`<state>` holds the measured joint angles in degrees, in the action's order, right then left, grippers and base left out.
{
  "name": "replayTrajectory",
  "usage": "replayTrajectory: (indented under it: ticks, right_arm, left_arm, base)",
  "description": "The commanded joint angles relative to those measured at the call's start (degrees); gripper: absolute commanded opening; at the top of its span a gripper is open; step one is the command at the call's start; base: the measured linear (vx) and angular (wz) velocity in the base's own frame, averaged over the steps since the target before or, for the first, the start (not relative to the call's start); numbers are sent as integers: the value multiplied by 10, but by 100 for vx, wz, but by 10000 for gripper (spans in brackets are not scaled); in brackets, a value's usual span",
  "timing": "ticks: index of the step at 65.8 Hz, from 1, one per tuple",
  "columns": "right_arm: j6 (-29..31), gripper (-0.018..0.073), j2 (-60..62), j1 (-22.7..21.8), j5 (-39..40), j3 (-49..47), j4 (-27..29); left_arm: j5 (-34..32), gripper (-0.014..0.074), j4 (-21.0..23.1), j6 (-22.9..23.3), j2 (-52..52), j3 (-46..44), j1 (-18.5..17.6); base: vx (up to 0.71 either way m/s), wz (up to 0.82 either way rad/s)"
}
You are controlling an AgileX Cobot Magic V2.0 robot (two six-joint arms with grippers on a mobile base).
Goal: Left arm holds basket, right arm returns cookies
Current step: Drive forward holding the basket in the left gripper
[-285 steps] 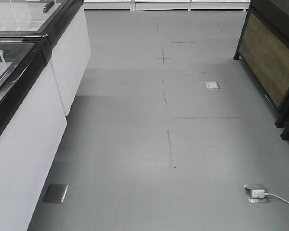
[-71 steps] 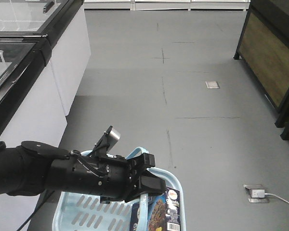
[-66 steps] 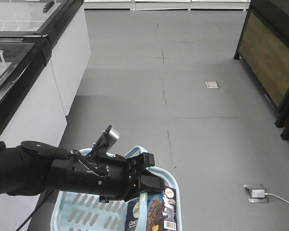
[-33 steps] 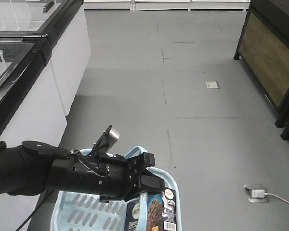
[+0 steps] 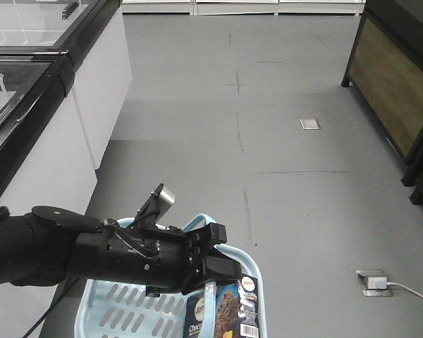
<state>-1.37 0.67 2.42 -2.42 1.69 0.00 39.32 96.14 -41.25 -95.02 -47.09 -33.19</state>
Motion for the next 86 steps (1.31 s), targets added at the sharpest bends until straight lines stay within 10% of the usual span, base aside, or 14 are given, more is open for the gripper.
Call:
replayTrajectory:
  ticks: [1,86]
  right_arm:
    - [1,-9,5,0,41,0,0]
    - [1,-9,5,0,41,0,0]
  left_arm:
    - [28,-6,33,1,26,-16,-1]
    - [28,-6,33,0,26,-16,-1]
  base:
    - [0,-1]
    - [15,-5]
